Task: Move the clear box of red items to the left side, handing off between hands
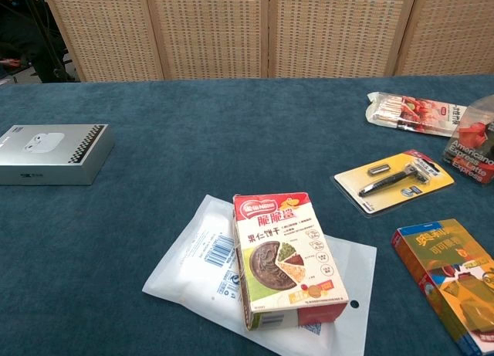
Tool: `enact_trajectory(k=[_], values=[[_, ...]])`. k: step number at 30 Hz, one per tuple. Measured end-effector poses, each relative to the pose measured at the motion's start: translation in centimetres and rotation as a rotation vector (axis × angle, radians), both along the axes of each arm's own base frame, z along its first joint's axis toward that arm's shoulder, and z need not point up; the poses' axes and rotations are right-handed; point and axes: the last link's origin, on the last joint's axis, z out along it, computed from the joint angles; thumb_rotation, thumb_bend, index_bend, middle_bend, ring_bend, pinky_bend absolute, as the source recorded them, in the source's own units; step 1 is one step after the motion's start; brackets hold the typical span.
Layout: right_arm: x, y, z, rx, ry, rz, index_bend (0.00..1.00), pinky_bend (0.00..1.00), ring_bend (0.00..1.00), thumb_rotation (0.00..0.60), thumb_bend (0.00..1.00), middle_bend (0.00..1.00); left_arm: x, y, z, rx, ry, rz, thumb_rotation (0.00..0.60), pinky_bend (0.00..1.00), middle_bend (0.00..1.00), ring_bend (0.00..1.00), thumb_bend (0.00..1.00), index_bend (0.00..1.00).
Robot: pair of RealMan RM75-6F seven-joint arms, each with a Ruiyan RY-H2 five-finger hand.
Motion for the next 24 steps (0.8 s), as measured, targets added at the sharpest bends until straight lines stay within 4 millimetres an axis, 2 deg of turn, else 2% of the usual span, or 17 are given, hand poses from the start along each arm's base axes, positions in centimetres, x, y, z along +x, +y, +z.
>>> enact_trajectory(k=[24], values=[[-0.16, -0.24, -0.07, 0.008, 0.0, -0.012, 0.0, 0.0, 0.0, 0.6, 0.13, 0.0, -0.11, 0.0, 0.14, 0.005, -0.004, -0.002, 0.6, 0.0, 0.0, 0.0, 0.0, 0.0]])
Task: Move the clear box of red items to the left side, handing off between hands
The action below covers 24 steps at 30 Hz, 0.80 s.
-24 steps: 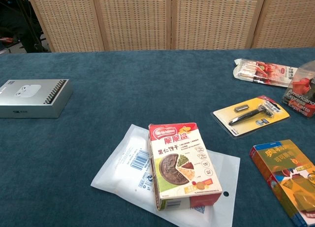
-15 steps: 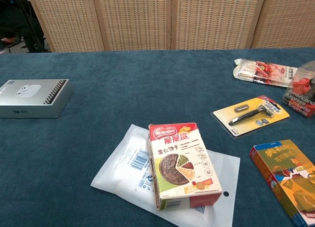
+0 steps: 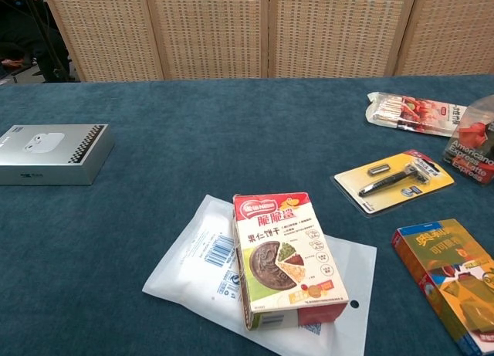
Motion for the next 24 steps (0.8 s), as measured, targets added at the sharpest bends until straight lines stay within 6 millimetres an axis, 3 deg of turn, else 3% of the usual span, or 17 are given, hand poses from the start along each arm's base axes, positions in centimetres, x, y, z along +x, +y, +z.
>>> enact_trajectory(k=[17, 24], values=[[0.3, 0.0, 0.1, -0.006, -0.016, 0.048, 0.0, 0.0, 0.0, 0.6, 0.1, 0.0, 0.4, -0.3, 0.1, 0.004, 0.002, -0.013, 0.6, 0.0, 0.0, 0.0, 0.0, 0.0], [0.5, -1.4, 0.6, -0.023, -0.057, 0.076, 0.0, 0.0, 0.0, 0.6, 0.1, 0.0, 0.3, -0.3, 0.0, 0.004, 0.005, -0.01, 0.6, 0.0, 0.0, 0.0, 0.0, 0.0]])
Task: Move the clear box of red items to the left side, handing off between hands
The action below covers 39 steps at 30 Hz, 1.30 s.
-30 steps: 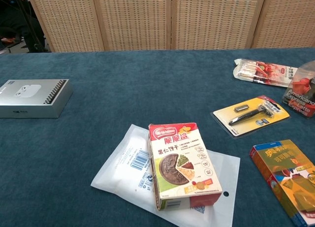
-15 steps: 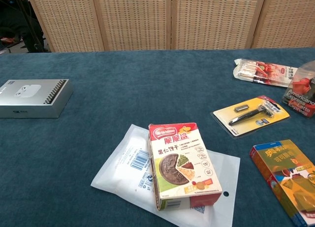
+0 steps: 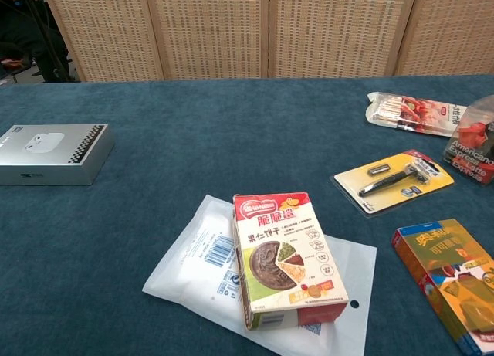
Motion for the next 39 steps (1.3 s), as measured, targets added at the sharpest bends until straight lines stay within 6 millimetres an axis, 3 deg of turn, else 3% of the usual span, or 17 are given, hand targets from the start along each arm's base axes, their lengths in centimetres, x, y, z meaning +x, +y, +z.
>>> enact_trajectory(k=[8, 15, 24, 29, 39], values=[[1.6, -4.6, 0.8, 0.067, 0.028, 0.017, 0.0, 0.0, 0.0, 0.6, 0.09, 0.0, -0.1, 0.3, -0.6, -0.008, 0.021, 0.005, 0.6, 0.0, 0.0, 0.0, 0.0, 0.0], [3.0, -10.0, 0.7, 0.237, 0.052, -0.041, 0.0, 0.0, 0.0, 0.6, 0.09, 0.0, 0.0, 0.5, -1.0, -0.011, 0.032, 0.002, 0.6, 0.0, 0.0, 0.0, 0.0, 0.0], [4.9, -16.2, 1.1, 0.279, 0.095, -0.09, 0.0, 0.0, 0.0, 0.6, 0.09, 0.0, -0.4, 0.9, -1.4, -0.021, 0.038, 0.015, 0.6, 0.0, 0.0, 0.0, 0.0, 0.0], [5.1, -17.7, 1.2, 0.301, 0.096, -0.12, 0.0, 0.0, 0.0, 0.6, 0.09, 0.0, -0.6, 1.1, -1.5, -0.022, 0.042, 0.026, 0.6, 0.0, 0.0, 0.0, 0.0, 0.0], [3.2, -19.4, 1.0, 0.343, 0.098, -0.22, 0.0, 0.0, 0.0, 0.6, 0.09, 0.0, 0.2, 0.6, -1.5, -0.01, 0.052, 0.001, 0.6, 0.0, 0.0, 0.0, 0.0, 0.0]])
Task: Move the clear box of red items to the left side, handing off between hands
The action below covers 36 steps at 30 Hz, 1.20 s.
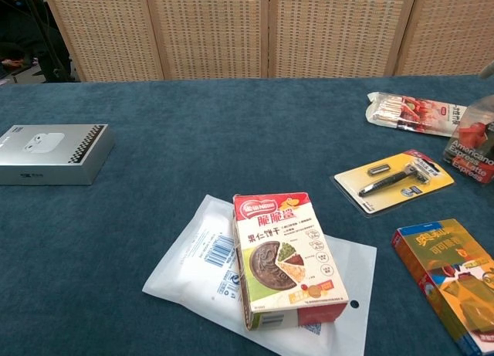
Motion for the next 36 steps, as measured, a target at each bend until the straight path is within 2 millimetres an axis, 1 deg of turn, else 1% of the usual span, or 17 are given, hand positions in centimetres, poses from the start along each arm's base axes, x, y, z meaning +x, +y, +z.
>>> enact_trajectory(k=[13, 23, 26, 27, 29, 33, 36], values=[[-1.9, -2.1, -0.6, 0.013, 0.004, -0.06, 0.0, 0.0, 0.0, 0.6, 0.09, 0.0, -0.1, 0.2, -0.6, -0.013, 0.017, 0.013, 0.6, 0.0, 0.0, 0.0, 0.0, 0.0], [-3.4, -2.5, -1.4, 0.015, -0.005, -0.091, 0.01, 0.0, 0.0, 0.6, 0.11, 0.0, -0.1, 0.2, -0.8, -0.022, 0.018, 0.015, 0.6, 0.0, 0.0, 0.0, 0.0, 0.0], [-3.5, -2.6, -1.5, -0.005, 0.0, -0.073, 0.09, 0.08, 0.0, 0.6, 0.13, 0.01, -0.1, 0.2, -0.9, -0.027, 0.018, 0.017, 0.6, 0.0, 0.0, 0.0, 0.0, 0.0], [-3.5, -2.7, -1.6, -0.02, 0.001, -0.061, 0.13, 0.12, 0.0, 0.6, 0.14, 0.02, -0.1, 0.2, -0.9, -0.027, 0.017, 0.016, 0.6, 0.0, 0.0, 0.0, 0.0, 0.0], [-3.4, -2.7, -1.7, -0.044, -0.004, -0.04, 0.18, 0.16, 0.0, 0.6, 0.15, 0.07, -0.1, 0.2, -0.9, -0.026, 0.014, 0.015, 0.6, 0.0, 0.0, 0.0, 0.0, 0.0], [-3.1, -2.4, -2.1, -0.08, -0.019, 0.014, 0.31, 0.24, 0.1, 0.6, 0.17, 0.18, -0.1, 0.2, -0.8, -0.023, 0.009, 0.017, 0.6, 0.0, 0.0, 0.0, 0.0, 0.0], [-3.1, -2.0, -2.6, -0.092, -0.034, 0.037, 0.38, 0.26, 0.15, 0.6, 0.18, 0.23, -0.1, 0.2, -0.7, -0.02, 0.005, 0.015, 0.6, 0.0, 0.0, 0.0, 0.0, 0.0]])
